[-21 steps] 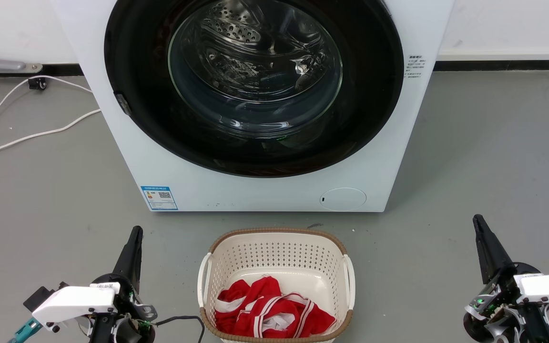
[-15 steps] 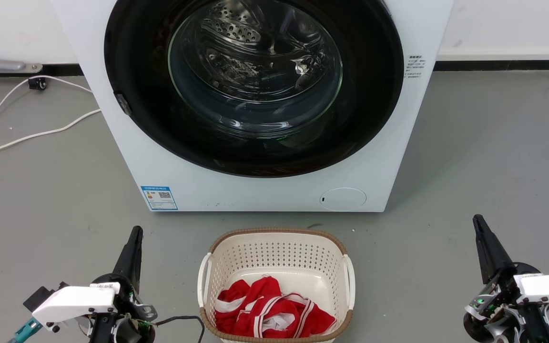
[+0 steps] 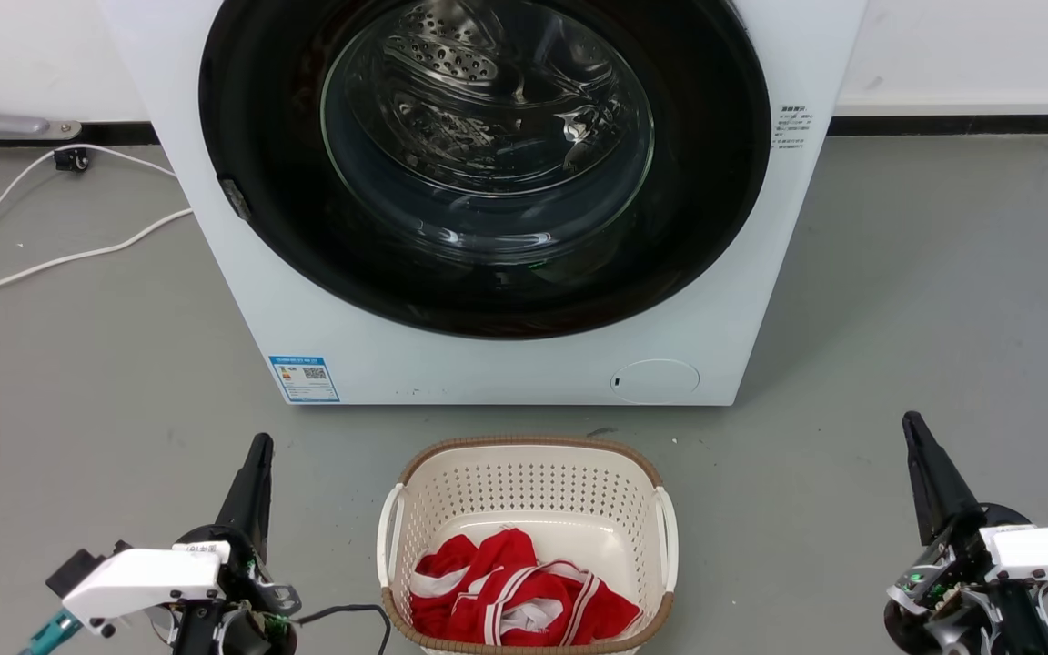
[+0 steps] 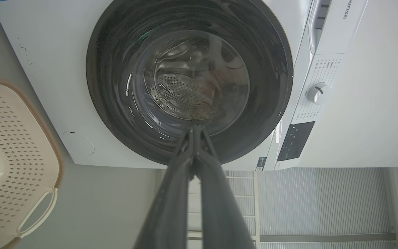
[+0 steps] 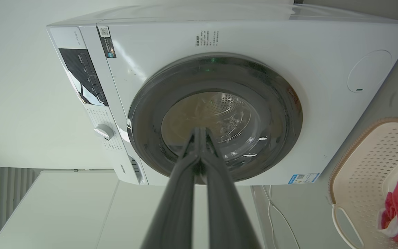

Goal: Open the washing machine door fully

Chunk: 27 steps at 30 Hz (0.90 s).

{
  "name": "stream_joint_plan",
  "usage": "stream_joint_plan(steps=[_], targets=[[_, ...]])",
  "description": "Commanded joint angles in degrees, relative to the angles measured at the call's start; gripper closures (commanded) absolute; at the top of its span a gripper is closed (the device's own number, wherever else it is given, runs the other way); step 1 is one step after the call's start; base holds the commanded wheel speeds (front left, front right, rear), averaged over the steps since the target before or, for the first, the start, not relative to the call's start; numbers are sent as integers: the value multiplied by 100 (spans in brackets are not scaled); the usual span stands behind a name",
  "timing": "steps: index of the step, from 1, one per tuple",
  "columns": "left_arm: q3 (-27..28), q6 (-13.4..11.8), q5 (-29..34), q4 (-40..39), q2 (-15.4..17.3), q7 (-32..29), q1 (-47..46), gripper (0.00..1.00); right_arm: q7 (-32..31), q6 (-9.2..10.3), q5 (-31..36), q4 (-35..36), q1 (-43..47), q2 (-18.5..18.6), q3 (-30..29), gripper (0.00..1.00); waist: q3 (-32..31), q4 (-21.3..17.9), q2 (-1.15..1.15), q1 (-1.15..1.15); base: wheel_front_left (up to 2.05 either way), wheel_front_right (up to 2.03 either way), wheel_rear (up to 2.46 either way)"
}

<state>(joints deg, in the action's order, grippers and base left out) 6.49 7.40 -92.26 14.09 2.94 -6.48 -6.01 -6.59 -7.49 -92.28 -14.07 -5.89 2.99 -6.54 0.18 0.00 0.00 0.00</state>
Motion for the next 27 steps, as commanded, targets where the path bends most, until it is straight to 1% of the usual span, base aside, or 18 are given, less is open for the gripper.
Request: stream_joint_plan(steps=[1,3,10,15,20,27], targets=[[0,0,0,2,0,1,0,0,-1,0,0,-2,0,0,0,0,0,0,0,0,0,0,0],[-16,-2,-2,90,-10,5,56,0,2,0,1,-80,67,-2,4,0,0,0,0,0,0,0,0],[-192,-1,70,-6,-9,213,9,0,212,0,120,102,115,-3,124,0,4,2,0,0,0,0,0],[-267,0,426,-194,-7,406,-48,0,406,0,463,242,156,-4,158,0,3,11,0,0,0,0,0],[-302,2,862,-371,-7,534,-90,0,535,0,956,368,174,-4,159,0,3,24,0,0,0,0,0],[-357,3,1690,-581,-1,700,-127,0,702,0,1946,627,196,-5,199,0,3,35,0,0,0,0,0]])
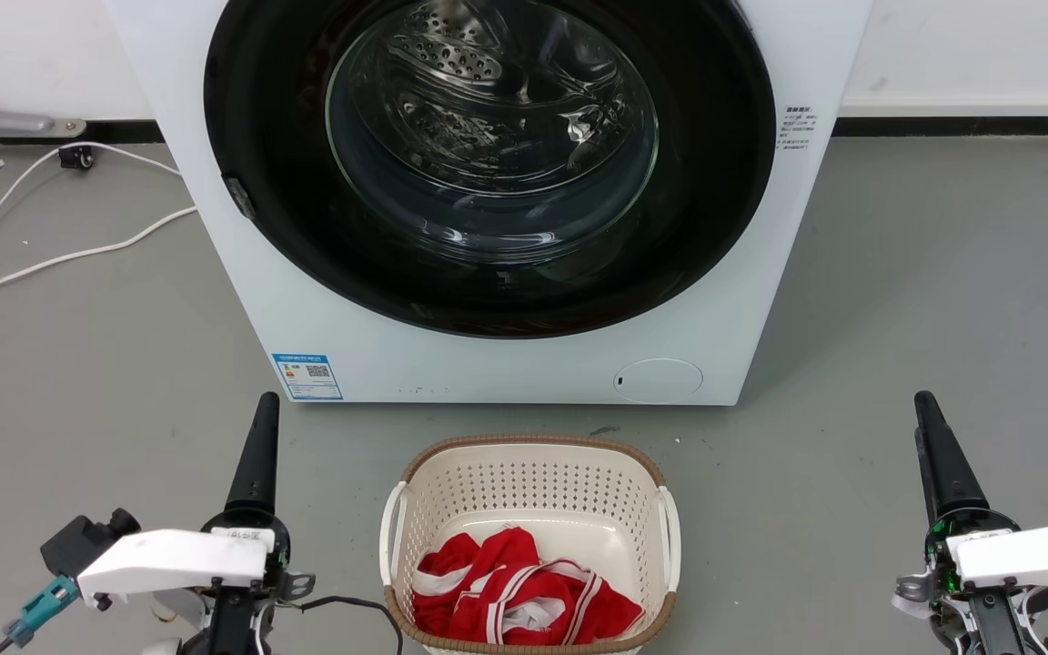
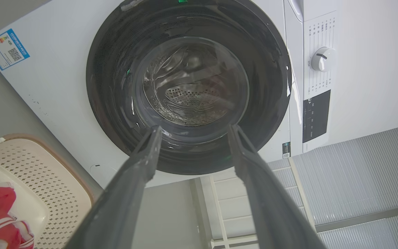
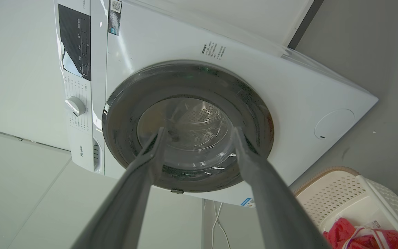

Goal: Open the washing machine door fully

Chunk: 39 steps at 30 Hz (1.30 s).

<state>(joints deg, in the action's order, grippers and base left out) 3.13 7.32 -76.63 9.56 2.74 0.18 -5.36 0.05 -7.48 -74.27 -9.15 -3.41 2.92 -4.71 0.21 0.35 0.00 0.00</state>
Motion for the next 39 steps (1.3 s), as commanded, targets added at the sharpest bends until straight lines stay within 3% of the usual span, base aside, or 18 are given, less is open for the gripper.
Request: stream_joint_plan(steps=[1,23,39], targets=[[-39,11,233,-156,21,59,-193,0,64,-1,271,170,-48,3,22,0,1,1,0,0,0,0,0],[-326,15,2816,-336,158,507,-241,0,510,-1,3460,574,76,1,226,0,11,21,0,0,0,0,0],[-507,16,4294,-206,192,780,-283,0,566,-1,4795,587,155,-1,221,0,11,17,0,0,0,0,0]])
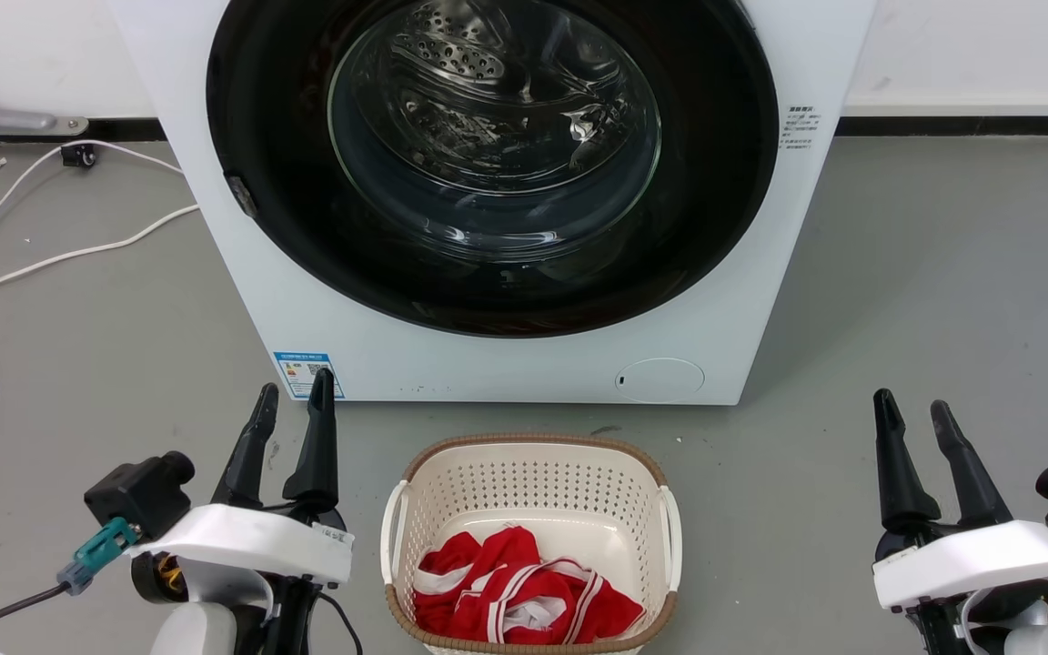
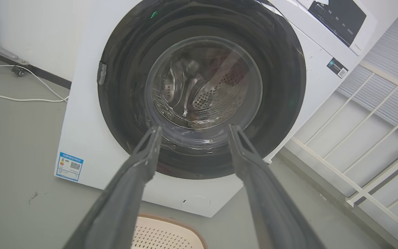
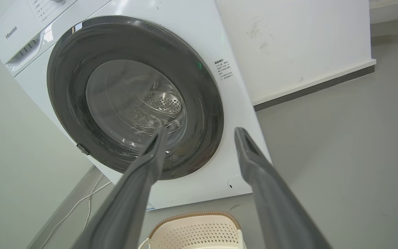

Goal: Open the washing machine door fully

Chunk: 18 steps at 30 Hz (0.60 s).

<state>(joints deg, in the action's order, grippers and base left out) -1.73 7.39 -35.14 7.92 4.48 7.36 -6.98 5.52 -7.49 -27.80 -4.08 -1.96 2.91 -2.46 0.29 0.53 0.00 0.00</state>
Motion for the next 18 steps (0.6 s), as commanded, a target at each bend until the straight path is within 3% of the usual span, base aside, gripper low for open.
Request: stream_joint_plan(steps=[1,18], targets=[[-27,9,220,-39,19,72,-124,0,31,0,207,88,7,0,-2,0,4,-1,0,0,0,0,0],[-57,-1,1306,-36,-8,310,-147,0,105,0,1251,121,7,-1,66,0,16,4,0,0,0,0,0]])
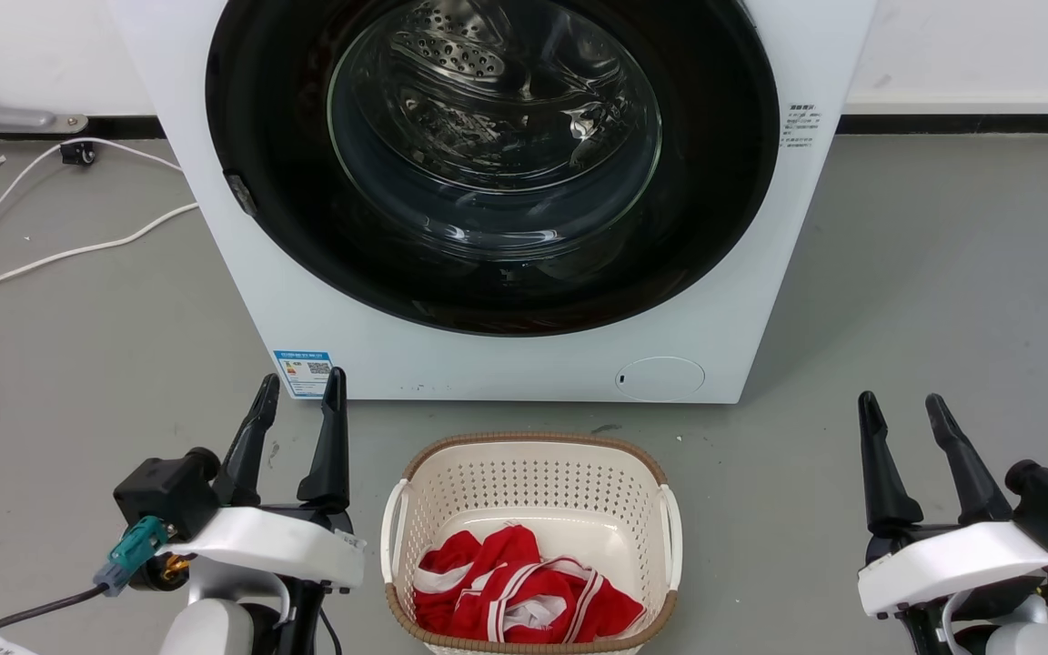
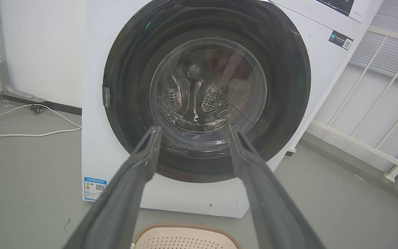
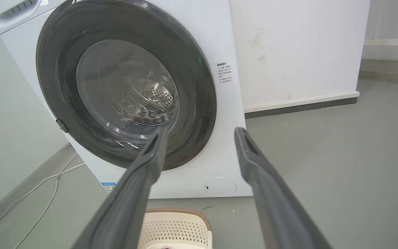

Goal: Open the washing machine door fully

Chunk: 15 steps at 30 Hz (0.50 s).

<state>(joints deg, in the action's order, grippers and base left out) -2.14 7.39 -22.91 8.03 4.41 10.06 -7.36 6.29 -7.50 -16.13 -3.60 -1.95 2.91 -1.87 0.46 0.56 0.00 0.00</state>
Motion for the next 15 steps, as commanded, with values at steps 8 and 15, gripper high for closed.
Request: stream_joint_plan(steps=[8,15], targets=[[-24,-11,532,-45,-12,142,-96,0,31,2,506,109,28,-2,44,0,5,-3,0,0,0,0,0],[-37,-39,919,-17,-14,229,-102,0,30,2,807,134,45,-3,38,0,12,-6,0,0,0,0,0]])
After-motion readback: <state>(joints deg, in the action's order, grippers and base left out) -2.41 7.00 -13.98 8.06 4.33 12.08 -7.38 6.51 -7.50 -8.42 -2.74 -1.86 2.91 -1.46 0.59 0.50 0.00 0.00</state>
